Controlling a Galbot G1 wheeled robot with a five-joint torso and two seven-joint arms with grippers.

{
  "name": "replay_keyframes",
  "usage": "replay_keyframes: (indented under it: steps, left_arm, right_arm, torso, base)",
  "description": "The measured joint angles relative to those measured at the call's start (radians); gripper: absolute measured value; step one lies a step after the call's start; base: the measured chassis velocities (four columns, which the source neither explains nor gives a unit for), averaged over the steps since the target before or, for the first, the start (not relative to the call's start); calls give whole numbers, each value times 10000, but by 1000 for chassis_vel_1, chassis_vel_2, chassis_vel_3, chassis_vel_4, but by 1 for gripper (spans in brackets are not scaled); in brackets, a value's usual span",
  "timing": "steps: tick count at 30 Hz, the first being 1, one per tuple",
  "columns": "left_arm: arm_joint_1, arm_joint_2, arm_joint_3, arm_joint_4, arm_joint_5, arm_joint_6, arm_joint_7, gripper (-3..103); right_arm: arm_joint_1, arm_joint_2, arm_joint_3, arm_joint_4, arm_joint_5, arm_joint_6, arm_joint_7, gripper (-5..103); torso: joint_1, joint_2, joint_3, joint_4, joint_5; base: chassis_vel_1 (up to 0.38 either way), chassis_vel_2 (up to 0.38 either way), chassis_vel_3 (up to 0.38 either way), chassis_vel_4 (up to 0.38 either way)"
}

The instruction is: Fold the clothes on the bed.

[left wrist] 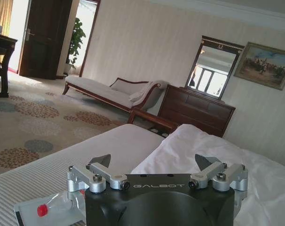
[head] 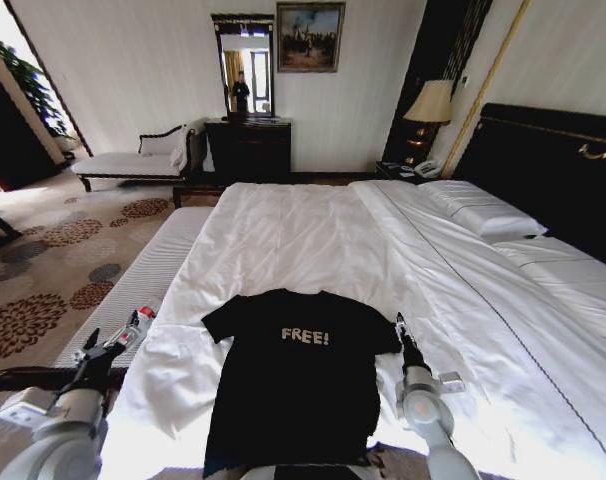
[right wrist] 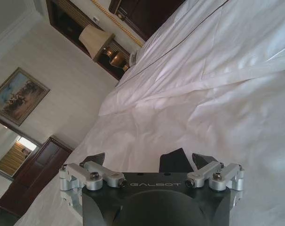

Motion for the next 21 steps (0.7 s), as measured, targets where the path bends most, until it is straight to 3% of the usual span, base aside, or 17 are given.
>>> replay_keyframes:
  steps: [4, 6, 10, 12, 14, 15, 21]
  left_arm:
    - [-36, -33, 255, -33, 134, 0, -84, 100]
    - [-123, -81, 507, -85, 250, 2, -195, 100]
    - [-168, -144, 729, -141, 345, 22, -263, 100]
    - [-159, -173, 798, -173, 380, 25, -276, 100]
    - [-149, -180, 809, -186, 383, 27, -278, 100]
    - [-125, -189, 817, -209, 386, 29, -285, 100]
    - [-64, -160, 777, -227, 385, 30, -304, 100]
  right_arm:
    - [183, -29, 120, -577, 235, 111, -495, 101]
    - [314, -84, 161, -1075, 847, 189, -1327, 91]
    - [439, -83, 165, -1542, 1480, 276, -2150, 80]
    - [521, -66, 140, -1852, 1667, 297, -2497, 70]
    - [555, -58, 131, -1969, 1694, 311, -2587, 70]
    - [620, -46, 118, -2169, 1740, 342, -2737, 59]
    - [839, -13, 109, -2687, 2033, 422, -3440, 43]
  torso:
    - [0, -1, 1, -1, 0]
    - [1, 0, 1, 0, 0]
    - [0, 0, 1, 0, -1]
    - [0, -1, 1, 0, -1]
    - [1, -1, 1, 0, -1]
    - [0, -1, 1, 1, 0]
    - [0, 0, 1, 1, 0]
  base:
    - [0, 0, 0, 0]
    - [0, 0, 0, 0]
    - [0, 0, 0, 0]
    - [0, 0, 0, 0]
    - [0, 0, 0, 0]
    - [0, 0, 0, 0]
    - [0, 0, 0, 0]
